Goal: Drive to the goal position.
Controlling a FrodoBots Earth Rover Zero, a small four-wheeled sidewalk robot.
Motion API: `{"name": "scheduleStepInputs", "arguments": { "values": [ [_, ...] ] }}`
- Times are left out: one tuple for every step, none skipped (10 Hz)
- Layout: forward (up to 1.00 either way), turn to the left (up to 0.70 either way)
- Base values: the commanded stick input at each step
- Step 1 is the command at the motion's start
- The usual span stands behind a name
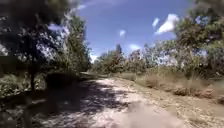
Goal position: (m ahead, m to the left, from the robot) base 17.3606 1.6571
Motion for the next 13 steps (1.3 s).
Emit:
{"name": "scheduleStepInputs", "arguments": {
  "values": [
    [0.70,0.00],
    [0.70,0.00],
    [0.70,0.00],
    [0.70,0.00],
    [0.70,0.00],
    [0.70,0.00],
    [0.70,0.00],
    [0.70,0.00],
    [0.70,0.00],
    [0.70,0.00],
    [0.70,0.00],
    [0.70,0.00],
    [0.70,0.00]
  ]
}}
